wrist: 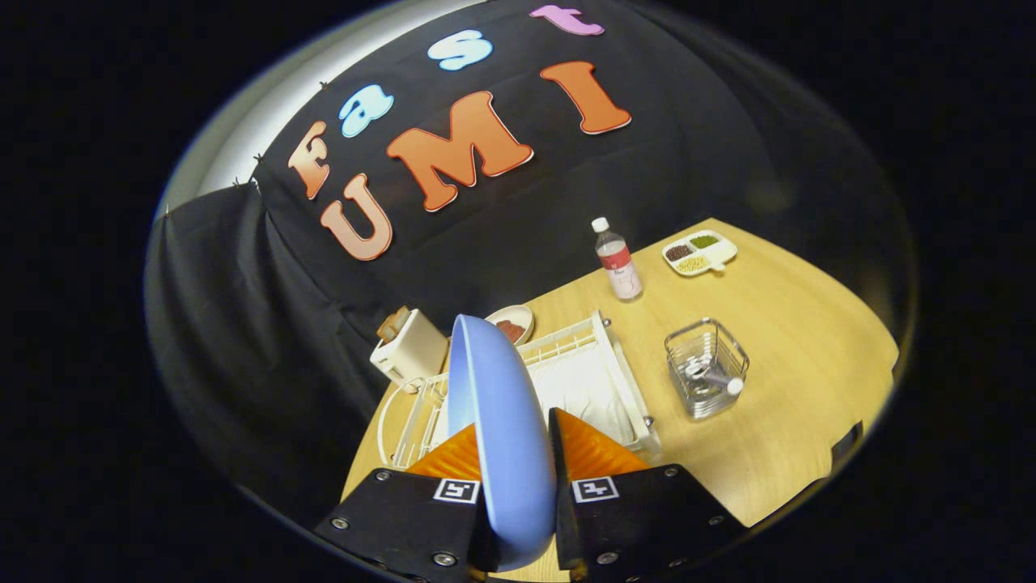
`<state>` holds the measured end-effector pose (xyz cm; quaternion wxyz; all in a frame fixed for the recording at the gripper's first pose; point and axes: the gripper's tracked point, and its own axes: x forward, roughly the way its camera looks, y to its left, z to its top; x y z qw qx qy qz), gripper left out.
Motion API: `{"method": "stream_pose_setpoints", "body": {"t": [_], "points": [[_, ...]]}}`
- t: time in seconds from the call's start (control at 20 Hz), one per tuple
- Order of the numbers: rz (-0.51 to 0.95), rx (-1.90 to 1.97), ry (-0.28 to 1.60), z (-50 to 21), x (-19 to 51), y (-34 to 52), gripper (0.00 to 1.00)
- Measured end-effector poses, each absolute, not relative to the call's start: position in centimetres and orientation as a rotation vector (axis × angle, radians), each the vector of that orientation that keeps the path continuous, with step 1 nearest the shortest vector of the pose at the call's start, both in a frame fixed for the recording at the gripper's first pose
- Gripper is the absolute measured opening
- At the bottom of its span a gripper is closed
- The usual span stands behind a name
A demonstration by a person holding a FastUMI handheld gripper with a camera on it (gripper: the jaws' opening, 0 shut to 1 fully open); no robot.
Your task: Take the plate from the dish rack, then take the spoon from the basket and place it into the plate.
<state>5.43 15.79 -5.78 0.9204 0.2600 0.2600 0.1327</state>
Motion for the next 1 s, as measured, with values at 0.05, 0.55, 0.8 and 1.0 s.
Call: {"method": "stream_pose_setpoints", "body": {"t": [0.05,0.55,0.8,1.0], "points": [[0.284,0.568,0.552,-6.8,4.5,16.0,0.27],[0.305,0.848,0.733,-18.3,-0.8,18.4,0.27],[0.290,0.863,0.832,-22.1,-1.1,19.4,0.28],[0.272,0.845,0.855,-22.8,-0.5,19.5,0.29]]}}
